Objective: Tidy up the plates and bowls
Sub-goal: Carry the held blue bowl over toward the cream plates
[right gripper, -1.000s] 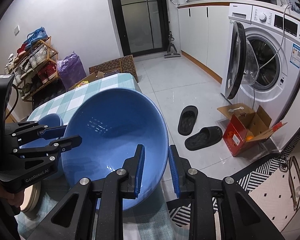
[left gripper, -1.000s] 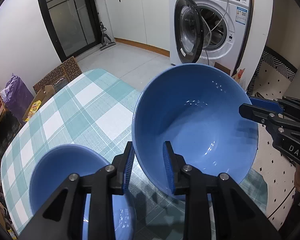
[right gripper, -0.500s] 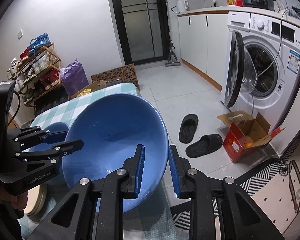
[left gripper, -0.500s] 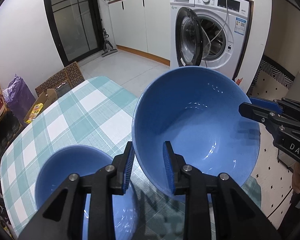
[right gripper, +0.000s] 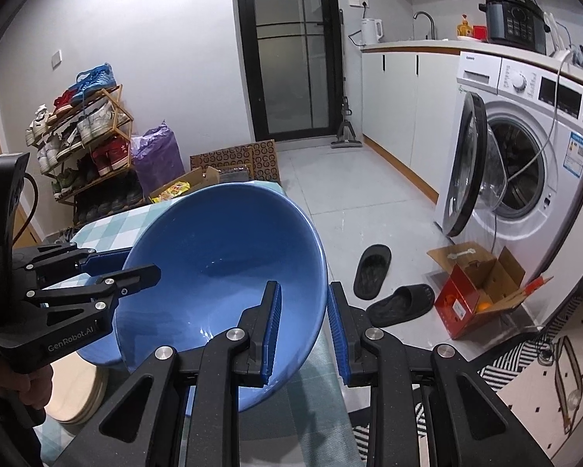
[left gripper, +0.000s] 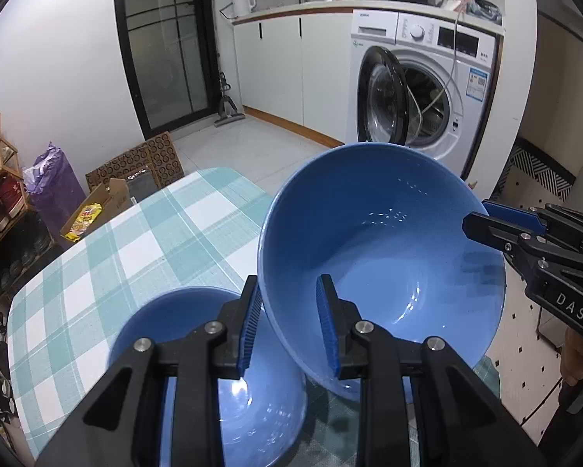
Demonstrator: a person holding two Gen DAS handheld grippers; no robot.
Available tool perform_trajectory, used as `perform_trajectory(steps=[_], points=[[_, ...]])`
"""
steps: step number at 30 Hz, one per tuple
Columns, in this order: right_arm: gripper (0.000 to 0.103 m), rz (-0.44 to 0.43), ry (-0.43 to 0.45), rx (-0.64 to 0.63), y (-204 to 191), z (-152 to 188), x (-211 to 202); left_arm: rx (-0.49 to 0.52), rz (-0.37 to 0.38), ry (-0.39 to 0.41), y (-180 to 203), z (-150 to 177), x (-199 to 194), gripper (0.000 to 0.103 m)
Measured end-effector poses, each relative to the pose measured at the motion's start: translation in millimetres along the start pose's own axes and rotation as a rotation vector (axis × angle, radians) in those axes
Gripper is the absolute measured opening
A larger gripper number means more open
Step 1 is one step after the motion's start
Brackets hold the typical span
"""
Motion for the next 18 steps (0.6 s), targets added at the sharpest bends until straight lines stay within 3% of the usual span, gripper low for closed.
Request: perform_trajectory(steps=[18], points=[[0.025,-0.043,0.038,-0.099,-72.9,-31.4,-23.7,-0.085,-0.041,0.088,-55.9,5.7,-52.2,0.027]])
Point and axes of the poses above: each gripper's, at about its wrist camera, not at the fingertips, and x roughly the way its jaws point, y to its right, z to its underside, the point moved 9 cm from there along x, roughly the way its jaws point, and after that the axes turned 4 degrees about y, right-handed, at the moved point
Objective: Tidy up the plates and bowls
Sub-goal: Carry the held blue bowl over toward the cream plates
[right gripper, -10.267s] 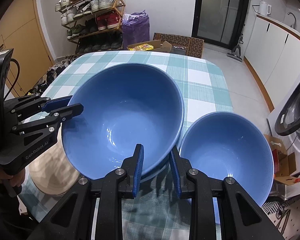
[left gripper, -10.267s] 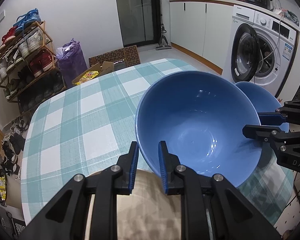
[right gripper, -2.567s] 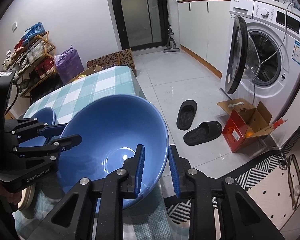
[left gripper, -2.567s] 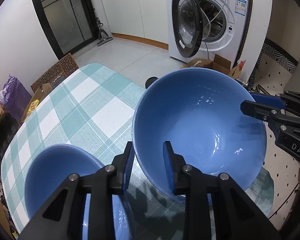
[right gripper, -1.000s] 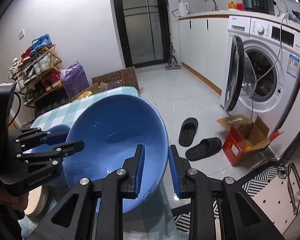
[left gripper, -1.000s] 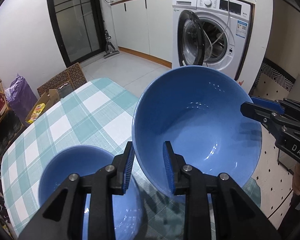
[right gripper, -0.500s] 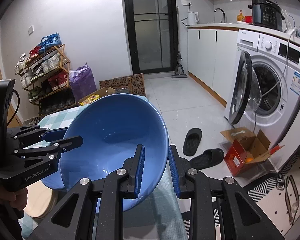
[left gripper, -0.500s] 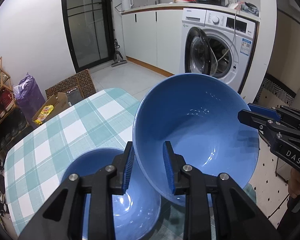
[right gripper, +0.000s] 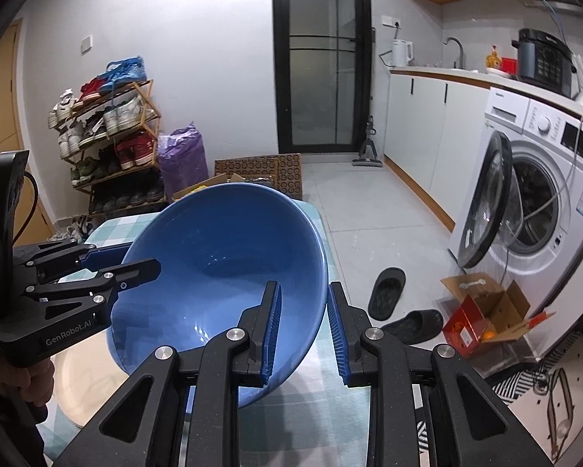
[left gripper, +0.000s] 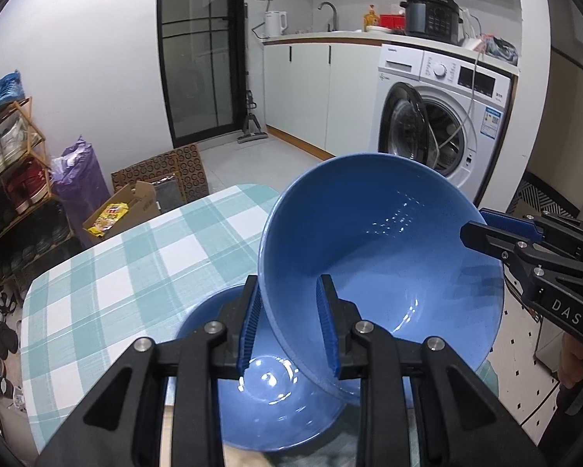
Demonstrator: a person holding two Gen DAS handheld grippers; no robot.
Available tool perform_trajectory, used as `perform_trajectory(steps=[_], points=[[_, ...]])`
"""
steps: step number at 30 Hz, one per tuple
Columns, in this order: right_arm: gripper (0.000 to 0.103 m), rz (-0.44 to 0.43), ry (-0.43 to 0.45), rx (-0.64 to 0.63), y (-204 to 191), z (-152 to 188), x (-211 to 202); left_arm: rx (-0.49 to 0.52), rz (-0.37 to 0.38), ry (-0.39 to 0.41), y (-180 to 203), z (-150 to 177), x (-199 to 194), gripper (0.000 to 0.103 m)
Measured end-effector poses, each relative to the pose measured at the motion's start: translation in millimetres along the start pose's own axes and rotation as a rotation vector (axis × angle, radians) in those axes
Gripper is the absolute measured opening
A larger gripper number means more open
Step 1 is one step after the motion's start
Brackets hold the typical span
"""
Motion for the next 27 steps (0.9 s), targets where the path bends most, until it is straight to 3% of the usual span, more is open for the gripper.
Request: perform_trajectory(steps=[27], points=[[0.025,-0.08,-0.031,-0.113,-102.0,-6.5,18.6,-0.102,-0.08,0.024,-73.9,27.7,-32.6,0.027]])
Point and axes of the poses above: each gripper's, at about its wrist camera, not at the fingertips, and x roughly the way its jaws point, y to its right, z to its underside, the point moved 9 cm from there along x, roughly the way its jaws point, and after that the axes turned 4 degrees about y, right-handed, at the moved point
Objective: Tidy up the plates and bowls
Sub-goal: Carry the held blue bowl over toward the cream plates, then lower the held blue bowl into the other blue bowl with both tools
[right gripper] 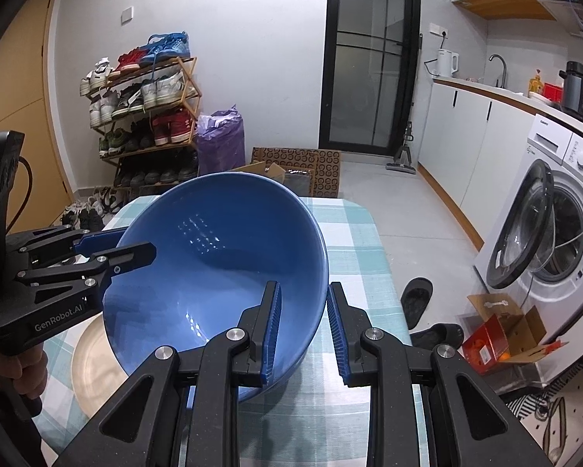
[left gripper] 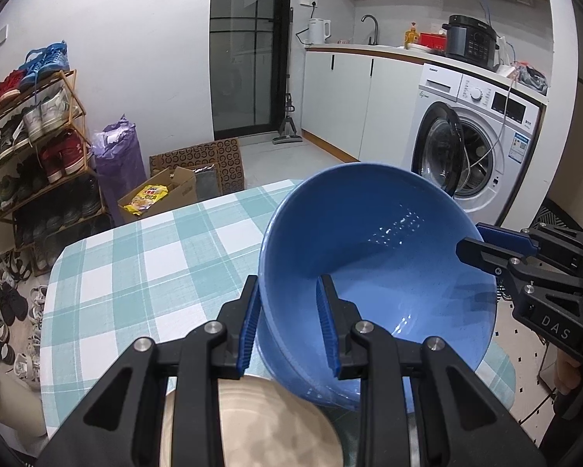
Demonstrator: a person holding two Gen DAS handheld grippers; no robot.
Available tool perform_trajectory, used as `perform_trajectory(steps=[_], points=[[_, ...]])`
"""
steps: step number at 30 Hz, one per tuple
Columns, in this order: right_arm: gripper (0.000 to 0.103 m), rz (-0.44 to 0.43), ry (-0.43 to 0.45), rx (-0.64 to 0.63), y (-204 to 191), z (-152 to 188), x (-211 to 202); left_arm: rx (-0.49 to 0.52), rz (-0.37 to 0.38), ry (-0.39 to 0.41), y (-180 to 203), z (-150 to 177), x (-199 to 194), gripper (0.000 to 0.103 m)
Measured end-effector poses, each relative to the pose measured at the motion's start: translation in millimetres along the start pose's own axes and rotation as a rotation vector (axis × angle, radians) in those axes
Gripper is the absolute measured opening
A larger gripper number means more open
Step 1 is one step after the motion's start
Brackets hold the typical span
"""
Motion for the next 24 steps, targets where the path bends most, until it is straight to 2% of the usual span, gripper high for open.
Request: perform_trajectory(steps=[24], points=[[0.025,-0.021,-0.102,0.004,-4.6,32.4,52.8,-0.018,-0.008,-0.07,-9.0,24.4,28.6,0.027]])
Point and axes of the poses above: each gripper's, at about its wrist camera, not at the fingertips, and x roughly the way its jaws point, y to its right, z to its underside, the point moved 9 cm from there along x, roughly the way its jaws point, and after that the axes turned 4 degrees about y, right-handed, at the moved point
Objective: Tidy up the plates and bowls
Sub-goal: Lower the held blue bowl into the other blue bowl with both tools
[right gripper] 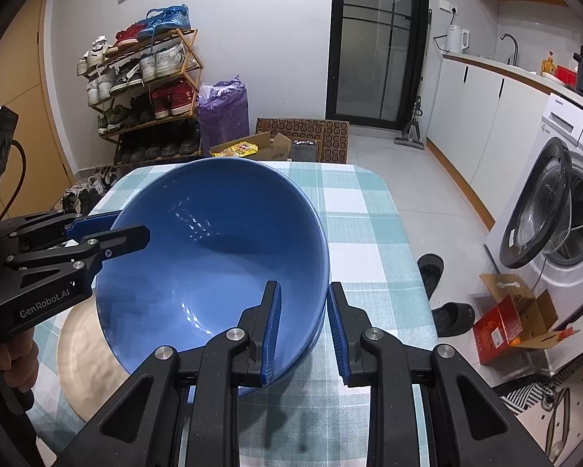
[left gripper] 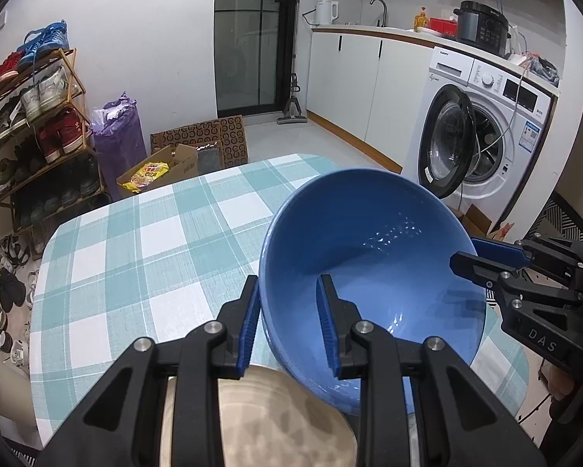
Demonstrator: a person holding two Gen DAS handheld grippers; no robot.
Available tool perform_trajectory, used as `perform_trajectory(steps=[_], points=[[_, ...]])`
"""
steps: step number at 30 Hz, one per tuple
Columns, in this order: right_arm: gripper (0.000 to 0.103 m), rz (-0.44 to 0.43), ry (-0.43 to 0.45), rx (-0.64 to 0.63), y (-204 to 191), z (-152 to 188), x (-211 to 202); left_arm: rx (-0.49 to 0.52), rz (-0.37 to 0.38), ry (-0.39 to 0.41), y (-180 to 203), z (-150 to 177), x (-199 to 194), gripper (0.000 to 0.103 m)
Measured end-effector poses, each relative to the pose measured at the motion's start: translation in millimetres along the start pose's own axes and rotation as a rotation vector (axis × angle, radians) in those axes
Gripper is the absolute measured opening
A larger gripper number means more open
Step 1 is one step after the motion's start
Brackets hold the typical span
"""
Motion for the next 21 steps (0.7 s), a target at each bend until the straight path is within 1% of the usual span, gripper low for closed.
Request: perform_trajectory(steps=[21], points=[[0.025,0.0,-0.051,0.001,-2.6,8.4,29.4,0.005,-0.023,-0.044,-1.6,9.3,20.6,0.027]])
Point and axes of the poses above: each gripper's, at about its wrist camera, not at the fingertips, and x roughly the way its jaws point, y to its right, z to its underside, the point moved 9 cm from there along x, roughly the way its jaws point, and after that the axes turned 4 degrees about y, right-handed, at the moved point
